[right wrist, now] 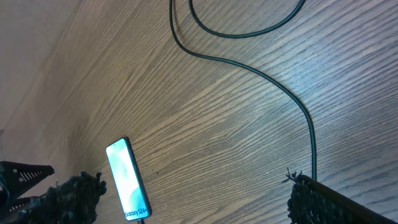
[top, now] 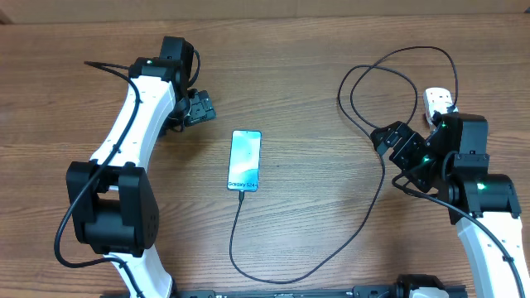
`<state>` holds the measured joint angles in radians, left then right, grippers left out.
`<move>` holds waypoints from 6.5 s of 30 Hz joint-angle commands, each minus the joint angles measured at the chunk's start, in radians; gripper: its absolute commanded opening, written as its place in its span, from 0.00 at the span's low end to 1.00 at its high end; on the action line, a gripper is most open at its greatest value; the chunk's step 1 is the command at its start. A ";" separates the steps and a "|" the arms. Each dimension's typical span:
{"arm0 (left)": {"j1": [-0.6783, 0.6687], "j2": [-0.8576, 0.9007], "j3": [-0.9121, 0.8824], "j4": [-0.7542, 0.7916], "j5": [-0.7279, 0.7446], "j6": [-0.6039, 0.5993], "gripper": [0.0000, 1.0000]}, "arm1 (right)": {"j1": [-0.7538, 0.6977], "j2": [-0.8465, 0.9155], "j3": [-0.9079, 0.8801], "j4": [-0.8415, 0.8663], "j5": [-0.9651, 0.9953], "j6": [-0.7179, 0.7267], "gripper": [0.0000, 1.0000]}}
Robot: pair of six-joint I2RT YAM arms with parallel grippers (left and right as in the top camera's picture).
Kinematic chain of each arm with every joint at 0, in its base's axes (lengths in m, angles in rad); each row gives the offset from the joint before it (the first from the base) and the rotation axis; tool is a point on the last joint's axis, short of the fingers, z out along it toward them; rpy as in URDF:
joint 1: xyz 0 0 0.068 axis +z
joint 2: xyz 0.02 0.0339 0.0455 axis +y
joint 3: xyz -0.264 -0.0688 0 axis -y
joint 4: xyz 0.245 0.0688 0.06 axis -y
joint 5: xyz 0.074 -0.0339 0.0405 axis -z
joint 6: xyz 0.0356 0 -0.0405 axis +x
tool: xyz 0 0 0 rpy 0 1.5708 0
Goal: Plug charger to phone and switch on socket
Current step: 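Open the left gripper and retract the left arm away from the phone, then move the right gripper over the white power strip's switch, then press the power strip switch down with the right gripper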
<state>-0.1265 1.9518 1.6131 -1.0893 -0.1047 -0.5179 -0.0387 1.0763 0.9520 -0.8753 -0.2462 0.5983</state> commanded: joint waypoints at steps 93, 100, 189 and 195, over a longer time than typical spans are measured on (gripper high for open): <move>0.002 0.010 0.019 -0.002 0.008 -0.013 1.00 | -0.002 -0.009 0.020 -0.013 0.006 -0.001 1.00; 0.002 0.010 0.019 -0.002 0.008 -0.013 1.00 | -0.002 -0.010 0.020 -0.013 0.006 -0.001 0.34; 0.002 0.010 0.019 -0.002 0.008 -0.013 1.00 | -0.446 0.949 0.487 0.135 0.351 -0.031 1.00; 0.002 0.010 0.019 -0.002 0.008 -0.013 1.00 | -0.435 0.949 0.487 0.169 0.278 -0.114 1.00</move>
<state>-0.1265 1.9518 1.6131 -1.0920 -0.0978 -0.5182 -0.4950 2.0266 1.4231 -0.7040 0.1135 0.5411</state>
